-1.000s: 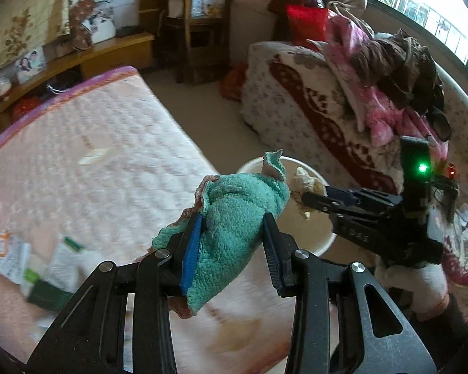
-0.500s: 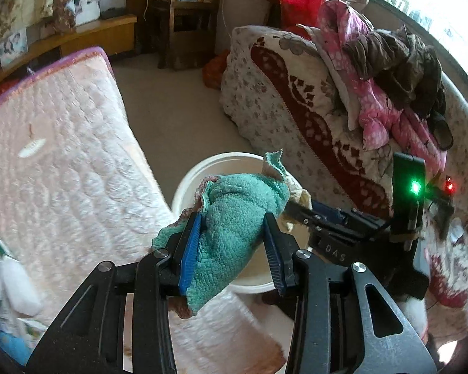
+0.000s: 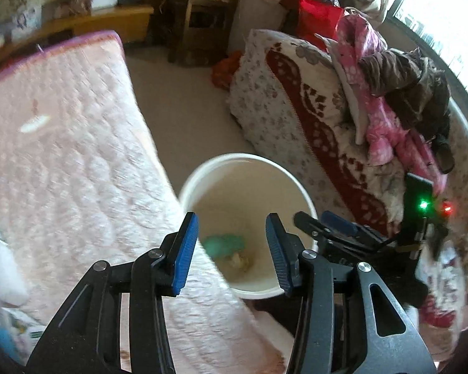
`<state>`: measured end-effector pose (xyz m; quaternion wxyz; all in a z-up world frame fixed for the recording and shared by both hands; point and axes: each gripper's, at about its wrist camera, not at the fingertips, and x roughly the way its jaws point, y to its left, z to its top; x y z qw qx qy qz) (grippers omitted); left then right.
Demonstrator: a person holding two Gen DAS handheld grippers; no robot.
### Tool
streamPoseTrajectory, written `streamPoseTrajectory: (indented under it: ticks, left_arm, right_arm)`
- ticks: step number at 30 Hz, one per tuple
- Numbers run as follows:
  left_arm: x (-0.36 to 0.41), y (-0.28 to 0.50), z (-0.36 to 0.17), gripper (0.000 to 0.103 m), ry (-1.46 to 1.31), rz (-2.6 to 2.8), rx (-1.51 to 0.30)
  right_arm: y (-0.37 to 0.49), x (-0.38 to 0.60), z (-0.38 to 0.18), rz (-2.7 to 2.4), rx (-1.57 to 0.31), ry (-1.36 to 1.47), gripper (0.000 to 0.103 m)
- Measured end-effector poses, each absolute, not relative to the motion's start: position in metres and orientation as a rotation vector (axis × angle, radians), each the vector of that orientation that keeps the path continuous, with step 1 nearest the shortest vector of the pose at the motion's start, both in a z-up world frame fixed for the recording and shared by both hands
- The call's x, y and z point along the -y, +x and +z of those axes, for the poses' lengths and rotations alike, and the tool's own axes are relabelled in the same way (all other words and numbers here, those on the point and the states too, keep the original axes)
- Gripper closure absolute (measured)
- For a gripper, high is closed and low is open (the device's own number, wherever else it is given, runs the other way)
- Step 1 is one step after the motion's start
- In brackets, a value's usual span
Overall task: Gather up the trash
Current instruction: 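Open both tools to drop the towel and tissue into the bucket, then move both open tools back over the trash on the bed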
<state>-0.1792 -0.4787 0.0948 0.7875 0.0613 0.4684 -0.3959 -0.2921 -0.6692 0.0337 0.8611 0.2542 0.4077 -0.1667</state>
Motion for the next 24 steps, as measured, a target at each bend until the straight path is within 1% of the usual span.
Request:
streamPoseTrajectory:
  ticks: [6,15,24]
  left_arm:
    - [0.455,-0.188,0.106,0.06,0.179,-0.783,-0.909]
    - [0.405,-0.194,0.12,0.06,0.162,-0.671,-0.84]
    - [0.344,-0.198,0.138,0.06,0.135,-0.602,-0.788]
  right_arm:
    - [-0.288,0.652,0.039,-0.332,-0.86,0.477,0.037]
    - [-0.286,0.609,0.063,-0.315,-0.816,0.384,0.037]
    - [-0.276,0.544,0.088,-0.221,-0.781,0.317,0.032]
